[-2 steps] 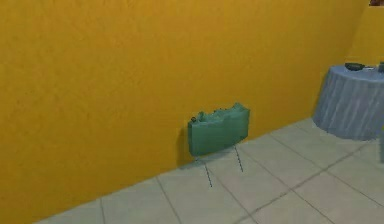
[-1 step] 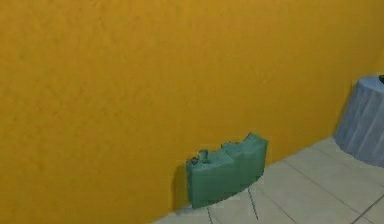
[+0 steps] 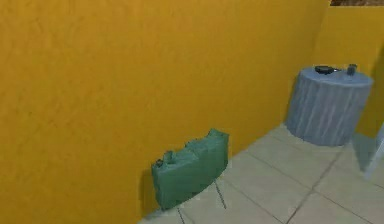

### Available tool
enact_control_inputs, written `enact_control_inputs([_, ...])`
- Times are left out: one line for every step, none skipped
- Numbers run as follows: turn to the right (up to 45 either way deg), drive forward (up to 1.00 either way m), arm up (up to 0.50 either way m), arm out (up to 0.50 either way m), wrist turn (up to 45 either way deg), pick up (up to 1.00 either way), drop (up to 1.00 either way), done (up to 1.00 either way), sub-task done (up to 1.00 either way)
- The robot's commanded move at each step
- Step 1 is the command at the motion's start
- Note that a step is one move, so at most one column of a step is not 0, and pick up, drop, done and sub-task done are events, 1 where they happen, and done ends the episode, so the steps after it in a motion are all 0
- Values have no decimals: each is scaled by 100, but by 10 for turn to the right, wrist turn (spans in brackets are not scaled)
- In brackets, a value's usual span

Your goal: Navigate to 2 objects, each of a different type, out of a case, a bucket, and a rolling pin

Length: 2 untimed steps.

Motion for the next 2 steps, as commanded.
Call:
enact_control_inputs([0, 0, 0, 0, 0, 0, 0, 0, 100])
enact_control_inputs([450, 0, 0, 0, 0, 0, 0, 0, 0])
